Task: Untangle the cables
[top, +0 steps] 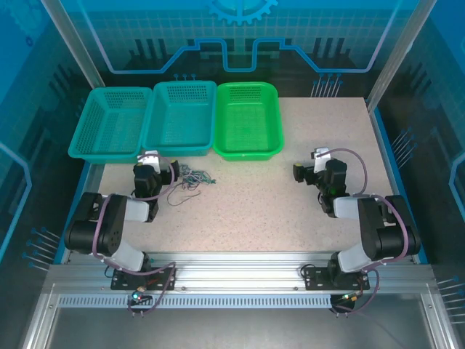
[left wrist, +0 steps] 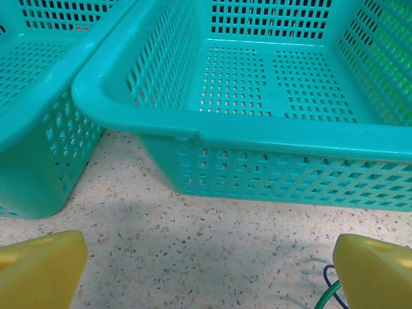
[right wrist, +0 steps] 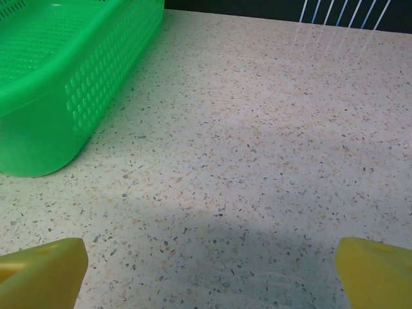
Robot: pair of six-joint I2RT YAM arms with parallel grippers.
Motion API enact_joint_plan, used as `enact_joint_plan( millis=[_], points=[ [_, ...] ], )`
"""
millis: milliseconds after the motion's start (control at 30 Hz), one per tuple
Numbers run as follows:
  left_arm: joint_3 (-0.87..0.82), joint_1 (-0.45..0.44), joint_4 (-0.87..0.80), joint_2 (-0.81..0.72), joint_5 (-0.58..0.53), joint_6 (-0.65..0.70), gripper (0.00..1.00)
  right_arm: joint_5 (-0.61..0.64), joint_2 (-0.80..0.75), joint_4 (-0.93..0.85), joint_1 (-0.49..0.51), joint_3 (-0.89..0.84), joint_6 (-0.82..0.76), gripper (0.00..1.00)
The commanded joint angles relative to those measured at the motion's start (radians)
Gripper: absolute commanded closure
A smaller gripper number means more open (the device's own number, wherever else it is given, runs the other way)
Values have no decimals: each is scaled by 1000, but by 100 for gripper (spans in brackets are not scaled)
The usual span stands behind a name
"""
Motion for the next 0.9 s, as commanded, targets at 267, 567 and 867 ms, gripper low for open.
enact_joint_plan(
  millis=[267,567,867],
  points=[
    [14,-1,13,7,17,2,1,-15,2,-2,-7,20,-8,0],
    [14,-2,14,7,21,4,1,39,-32,-33,0,23,10,0],
    [-118,-44,35,-264,-12,46,1,237,-519,-712,6,175,334,0]
  ],
)
